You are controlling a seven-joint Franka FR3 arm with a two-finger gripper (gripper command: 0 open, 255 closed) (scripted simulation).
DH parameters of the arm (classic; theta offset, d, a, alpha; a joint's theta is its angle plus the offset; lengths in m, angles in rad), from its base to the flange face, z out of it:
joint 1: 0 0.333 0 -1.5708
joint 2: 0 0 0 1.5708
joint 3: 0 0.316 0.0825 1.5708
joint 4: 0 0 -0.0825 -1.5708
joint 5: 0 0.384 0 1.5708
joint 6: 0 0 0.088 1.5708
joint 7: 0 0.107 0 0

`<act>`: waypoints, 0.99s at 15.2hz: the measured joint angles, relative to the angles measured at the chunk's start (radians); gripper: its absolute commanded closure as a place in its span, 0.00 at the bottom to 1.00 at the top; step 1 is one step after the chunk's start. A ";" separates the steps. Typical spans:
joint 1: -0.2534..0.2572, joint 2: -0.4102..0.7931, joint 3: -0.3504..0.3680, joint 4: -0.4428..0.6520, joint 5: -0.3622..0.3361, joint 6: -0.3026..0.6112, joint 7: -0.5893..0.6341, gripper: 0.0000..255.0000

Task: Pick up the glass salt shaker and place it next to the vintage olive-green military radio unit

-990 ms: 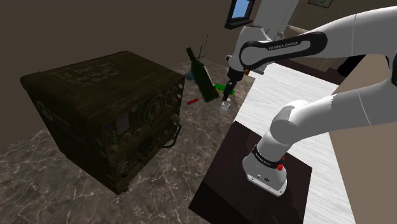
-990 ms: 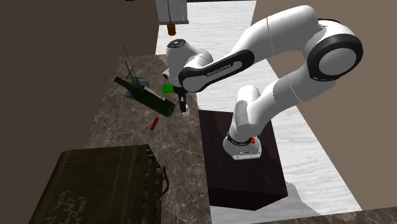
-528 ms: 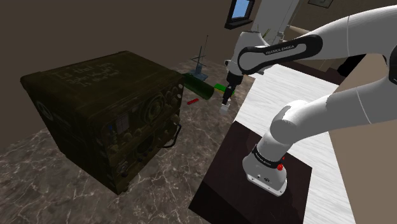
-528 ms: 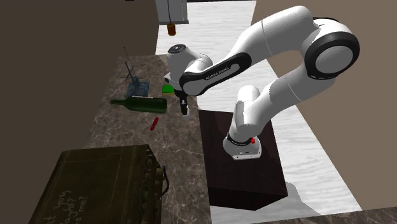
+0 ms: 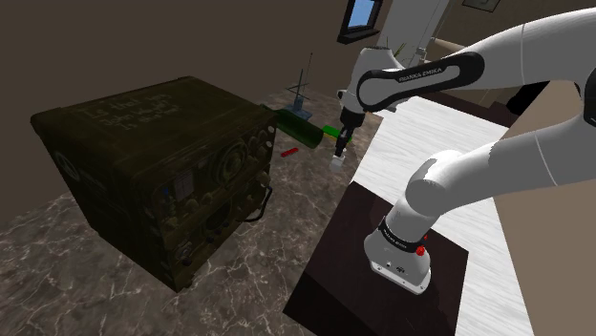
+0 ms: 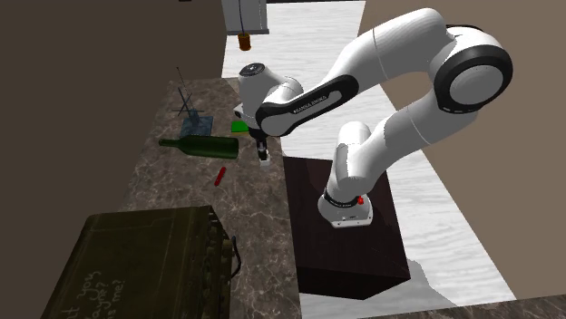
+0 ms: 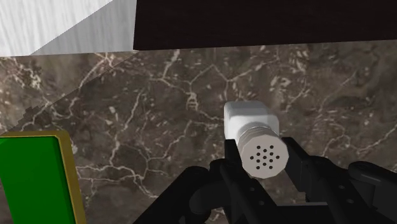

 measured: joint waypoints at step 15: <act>0.003 -0.070 0.016 0.085 0.013 -0.155 -0.001 1.00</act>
